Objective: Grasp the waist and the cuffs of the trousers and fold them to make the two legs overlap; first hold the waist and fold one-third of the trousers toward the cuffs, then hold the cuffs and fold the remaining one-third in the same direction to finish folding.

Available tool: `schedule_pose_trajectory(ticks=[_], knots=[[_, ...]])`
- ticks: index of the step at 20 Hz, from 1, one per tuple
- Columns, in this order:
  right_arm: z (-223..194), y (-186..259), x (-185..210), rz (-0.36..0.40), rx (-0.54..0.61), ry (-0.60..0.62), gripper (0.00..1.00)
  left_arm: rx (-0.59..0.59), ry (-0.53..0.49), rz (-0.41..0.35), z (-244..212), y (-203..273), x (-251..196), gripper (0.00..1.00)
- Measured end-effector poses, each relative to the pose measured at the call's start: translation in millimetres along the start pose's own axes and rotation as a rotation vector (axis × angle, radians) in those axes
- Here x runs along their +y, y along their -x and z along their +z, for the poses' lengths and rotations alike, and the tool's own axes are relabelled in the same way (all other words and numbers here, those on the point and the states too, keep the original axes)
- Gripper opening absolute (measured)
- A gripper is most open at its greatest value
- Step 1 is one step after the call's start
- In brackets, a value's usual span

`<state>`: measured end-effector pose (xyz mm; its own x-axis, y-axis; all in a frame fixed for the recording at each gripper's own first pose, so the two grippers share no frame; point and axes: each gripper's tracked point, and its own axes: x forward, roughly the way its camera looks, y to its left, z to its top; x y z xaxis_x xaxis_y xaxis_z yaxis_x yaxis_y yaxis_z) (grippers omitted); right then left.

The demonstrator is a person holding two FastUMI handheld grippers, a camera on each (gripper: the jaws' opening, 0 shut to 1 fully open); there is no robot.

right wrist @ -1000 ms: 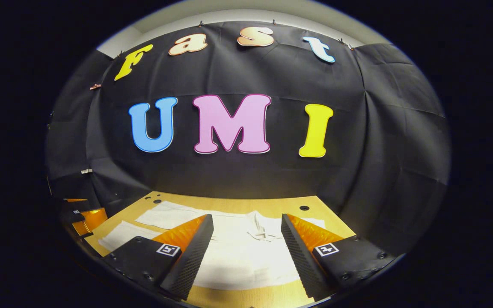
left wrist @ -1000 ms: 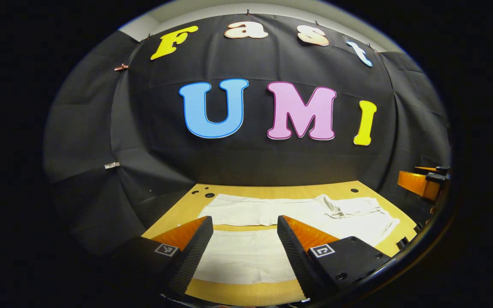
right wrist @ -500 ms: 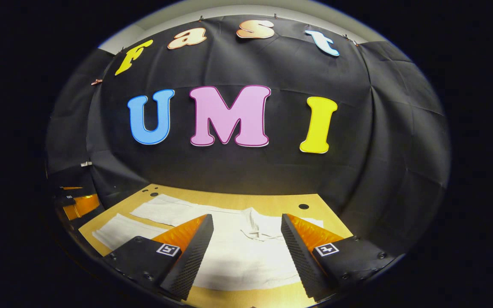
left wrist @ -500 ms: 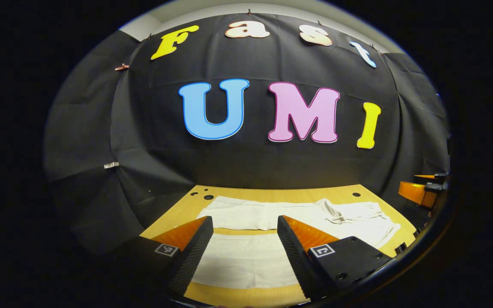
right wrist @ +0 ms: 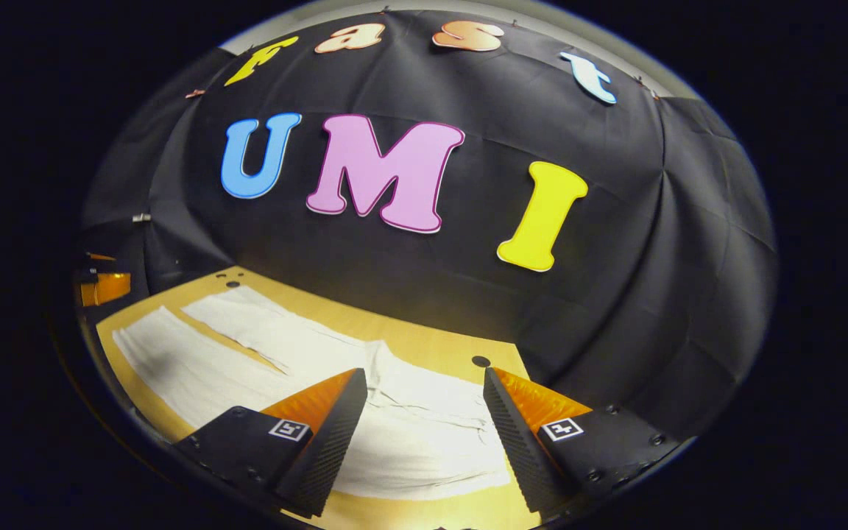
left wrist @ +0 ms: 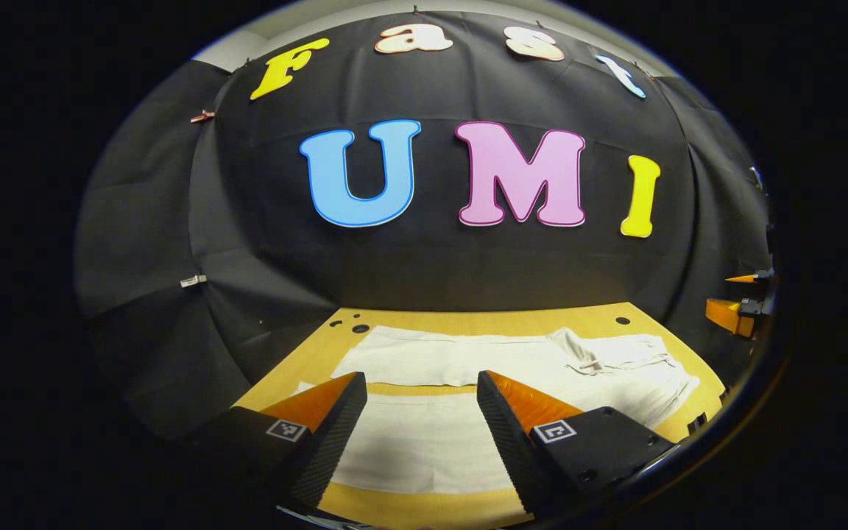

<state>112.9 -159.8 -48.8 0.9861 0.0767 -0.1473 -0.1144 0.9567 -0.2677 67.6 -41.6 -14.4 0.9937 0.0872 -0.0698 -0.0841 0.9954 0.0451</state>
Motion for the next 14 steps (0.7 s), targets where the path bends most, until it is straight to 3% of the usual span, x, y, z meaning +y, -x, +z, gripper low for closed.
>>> schedule_pose_trajectory(ticks=[6,7,8,14], knots=[[-45,-18,-41,0.039,0.106,0.250,0.98,0.050,0.029,0.077,-14,-13,0,0.95],[-52,-23,-45,0.070,0.117,0.309,0.98,0.057,0.029,0.083,-17,-14,-2,0.92],[-62,-26,-49,0.107,0.130,0.362,0.98,0.069,0.025,0.091,-21,-17,-3,0.95],[-144,-32,-54,0.313,0.229,0.654,0.98,0.124,-0.013,0.124,-37,-20,-9,0.94]])
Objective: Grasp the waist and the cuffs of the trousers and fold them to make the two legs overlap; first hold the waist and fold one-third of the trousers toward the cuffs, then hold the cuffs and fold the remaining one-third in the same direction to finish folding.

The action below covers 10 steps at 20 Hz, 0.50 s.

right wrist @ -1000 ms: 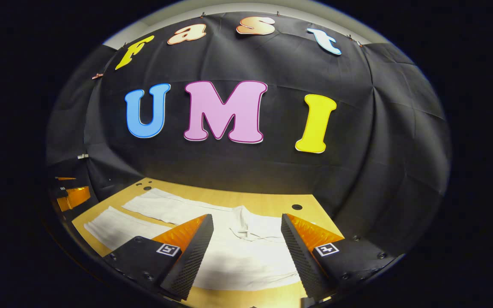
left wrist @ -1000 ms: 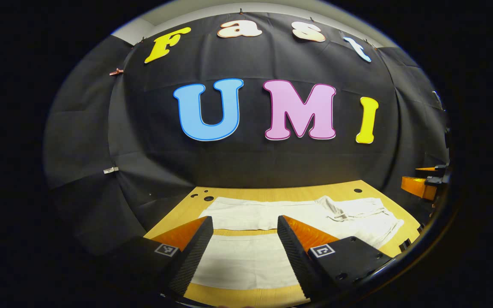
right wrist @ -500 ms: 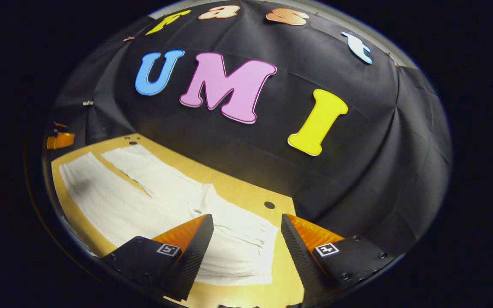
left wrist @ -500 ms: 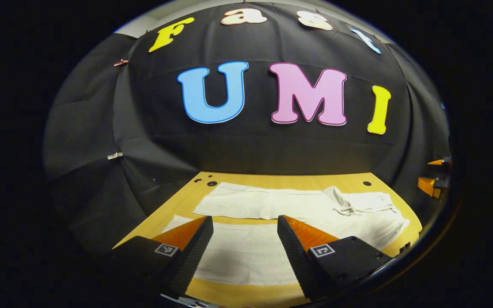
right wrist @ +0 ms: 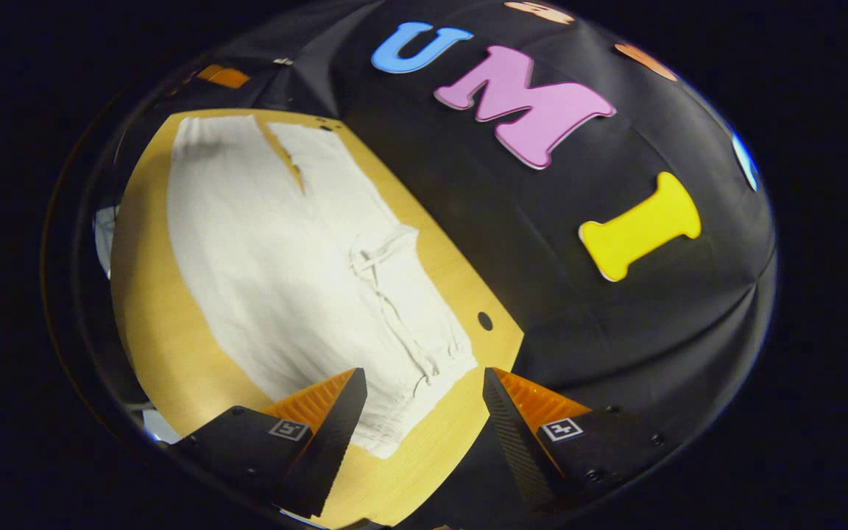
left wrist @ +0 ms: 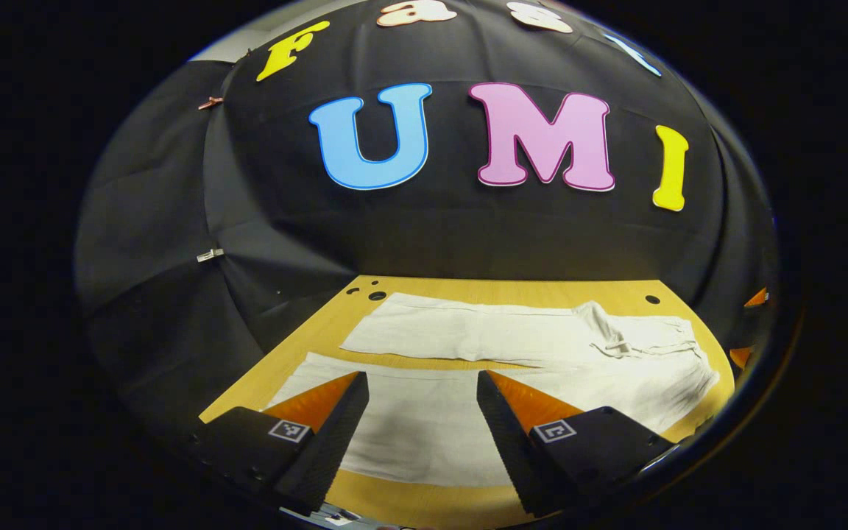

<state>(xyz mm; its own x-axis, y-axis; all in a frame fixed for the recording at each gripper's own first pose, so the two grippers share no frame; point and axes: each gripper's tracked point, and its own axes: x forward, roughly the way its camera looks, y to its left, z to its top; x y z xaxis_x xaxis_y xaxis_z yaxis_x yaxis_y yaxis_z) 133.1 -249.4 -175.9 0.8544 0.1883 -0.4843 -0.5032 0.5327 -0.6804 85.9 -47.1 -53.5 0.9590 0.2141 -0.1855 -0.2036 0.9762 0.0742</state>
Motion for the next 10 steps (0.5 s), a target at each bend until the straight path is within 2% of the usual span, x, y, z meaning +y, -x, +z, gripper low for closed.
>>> schedule_pose_trajectory(ticks=[3,5,10], knots=[[-41,-11,22,0.101,0.057,0.115,0.98,0.026,-0.033,0.025,-10,1,1,0.94],[-64,-19,30,0.146,0.092,0.173,0.98,0.046,-0.040,0.038,-17,1,2,0.98],[-110,-35,35,0.181,0.140,0.303,0.98,0.086,-0.026,0.063,-32,8,4,0.98]])
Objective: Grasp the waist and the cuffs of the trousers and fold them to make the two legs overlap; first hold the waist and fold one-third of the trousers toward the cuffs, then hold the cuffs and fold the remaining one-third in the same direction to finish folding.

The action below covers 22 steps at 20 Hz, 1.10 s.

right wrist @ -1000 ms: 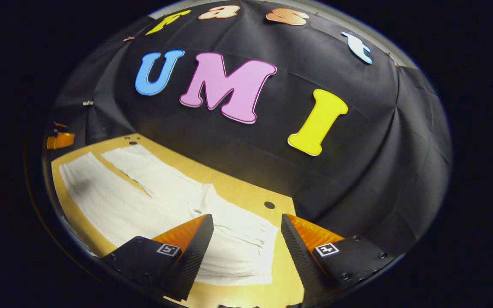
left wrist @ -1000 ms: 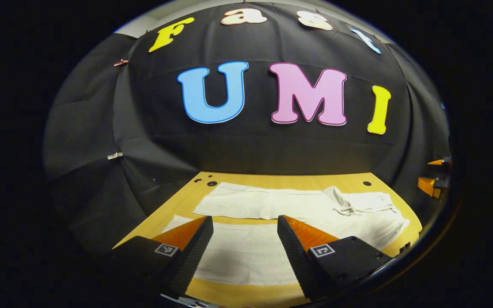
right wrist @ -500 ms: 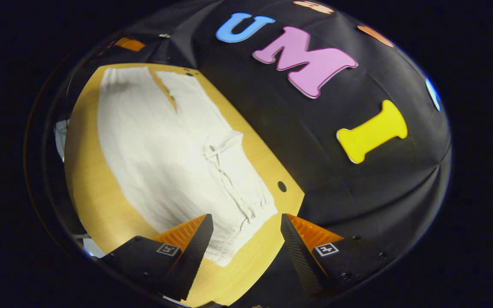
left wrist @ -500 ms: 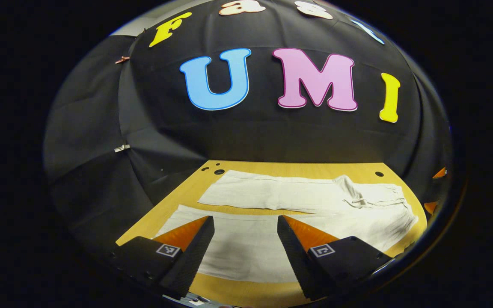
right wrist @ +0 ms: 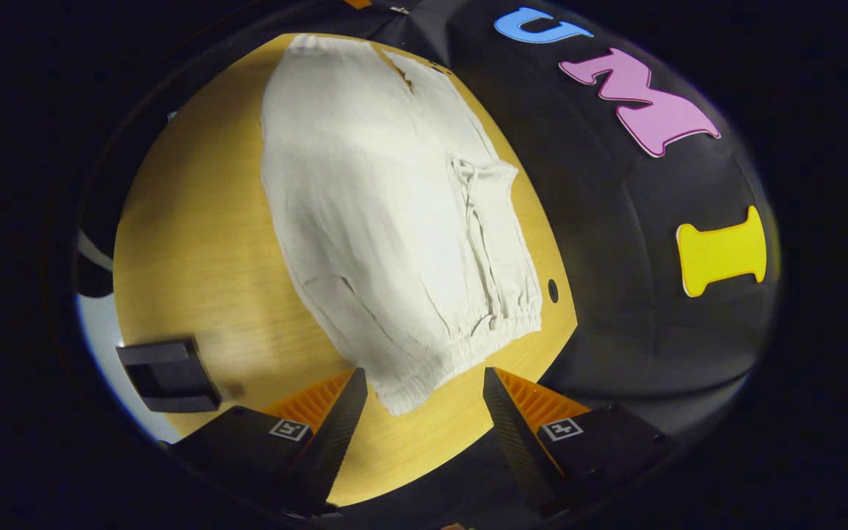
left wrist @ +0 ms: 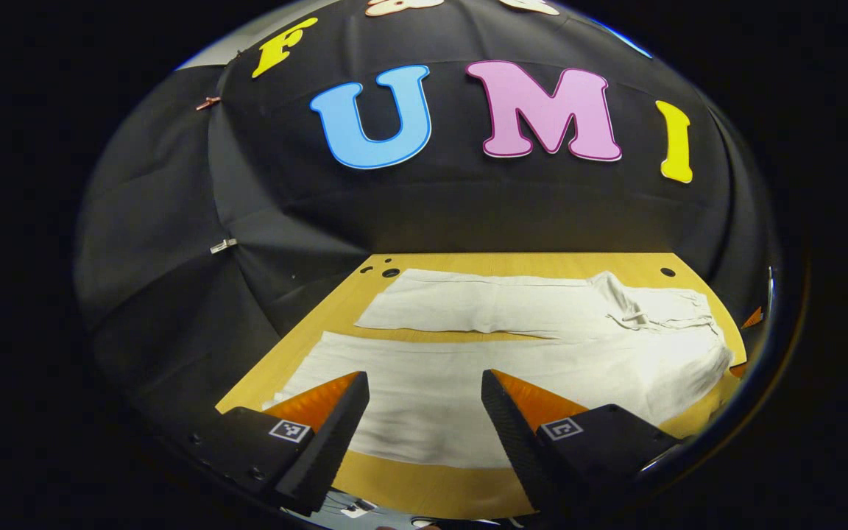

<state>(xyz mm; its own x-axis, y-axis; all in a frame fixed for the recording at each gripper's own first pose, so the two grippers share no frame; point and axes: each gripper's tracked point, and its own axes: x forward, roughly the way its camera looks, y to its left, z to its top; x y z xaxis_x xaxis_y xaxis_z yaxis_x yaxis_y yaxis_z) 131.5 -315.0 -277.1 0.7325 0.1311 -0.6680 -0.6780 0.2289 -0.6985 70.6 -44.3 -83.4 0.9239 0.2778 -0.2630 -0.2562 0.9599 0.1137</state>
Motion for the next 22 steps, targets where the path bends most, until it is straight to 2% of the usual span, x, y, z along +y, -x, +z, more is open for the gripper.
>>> schedule_pose_trajectory(ticks=[3,5,9,11,14,15,16,17,19,20,21,22], knots=[[-20,-10,9,0.023,0.041,0.042,0.98,0.013,-0.009,0.022,-5,2,5,0.98],[-13,-13,7,0.023,0.002,0.076,0.96,0.020,-0.004,0.032,-5,5,8,0.98],[-11,-24,9,0.039,0.007,0.112,0.93,0.006,0.001,0.026,-2,6,9,0.98],[-7,-29,6,0.021,0.012,0.155,0.87,0.009,0.003,0.016,-4,2,5,0.98],[-2,-39,2,-0.009,0.031,0.194,0.85,0.011,-0.009,-0.003,-8,-3,2,0.98],[-4,-43,1,-0.011,0.047,0.193,0.82,0.014,-0.019,-0.005,-10,-5,3,0.98],[-3,-47,-4,-0.029,0.055,0.196,0.69,0.028,-0.023,-0.004,-14,-6,5,0.98],[-3,-51,-5,-0.022,0.068,0.187,0.68,0.038,-0.017,-0.010,-17,-6,6,0.98],[-6,-55,-1,-0.002,0.100,0.172,0.52,0.056,-0.011,-0.004,-23,-6,14,0.98],[-9,-59,4,0.012,0.116,0.171,0.39,0.067,-0.010,0.005,-27,-6,21,0.98],[-10,-62,-1,0.019,0.118,0.177,0.31,0.079,-0.009,0.015,-31,-6,28,0.98],[-7,-58,-1,0.019,0.127,0.174,0.30,0.087,-0.010,0.022,-36,-7,36,0.98]])
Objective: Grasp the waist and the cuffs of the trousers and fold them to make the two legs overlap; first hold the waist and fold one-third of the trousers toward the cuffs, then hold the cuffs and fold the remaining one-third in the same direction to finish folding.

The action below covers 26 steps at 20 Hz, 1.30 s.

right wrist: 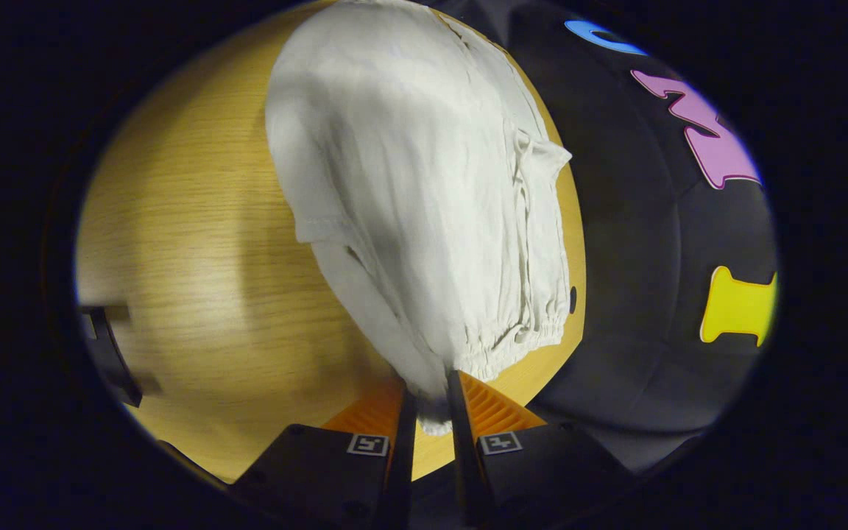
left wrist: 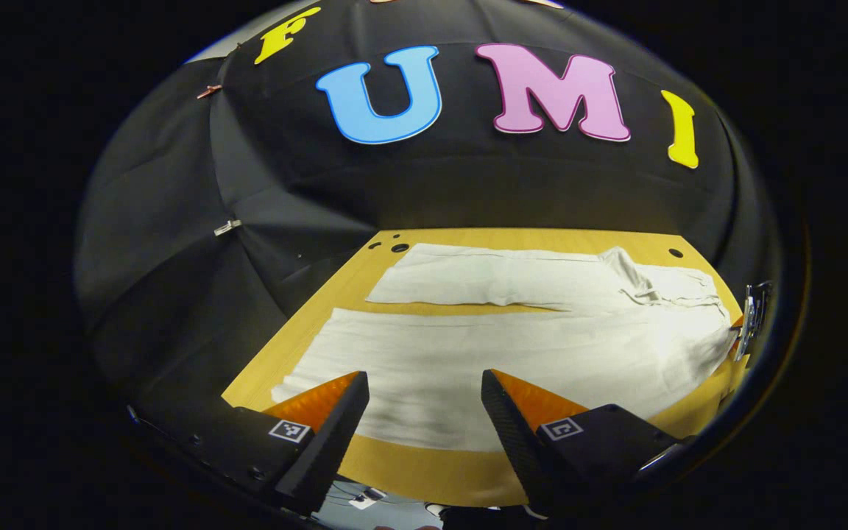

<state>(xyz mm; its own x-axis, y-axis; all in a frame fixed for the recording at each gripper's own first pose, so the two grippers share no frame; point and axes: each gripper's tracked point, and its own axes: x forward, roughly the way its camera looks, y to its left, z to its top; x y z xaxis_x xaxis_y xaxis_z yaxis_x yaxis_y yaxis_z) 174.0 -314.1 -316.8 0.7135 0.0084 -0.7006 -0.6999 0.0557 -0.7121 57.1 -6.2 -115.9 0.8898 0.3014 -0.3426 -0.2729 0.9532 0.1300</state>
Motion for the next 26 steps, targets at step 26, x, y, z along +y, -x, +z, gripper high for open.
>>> schedule_pose_trajectory(ticks=[26], knots=[[8,3,7,0.272,0.061,0.022,0.05,0.313,-1.310,-0.201,-137,-121,215,0.96]])
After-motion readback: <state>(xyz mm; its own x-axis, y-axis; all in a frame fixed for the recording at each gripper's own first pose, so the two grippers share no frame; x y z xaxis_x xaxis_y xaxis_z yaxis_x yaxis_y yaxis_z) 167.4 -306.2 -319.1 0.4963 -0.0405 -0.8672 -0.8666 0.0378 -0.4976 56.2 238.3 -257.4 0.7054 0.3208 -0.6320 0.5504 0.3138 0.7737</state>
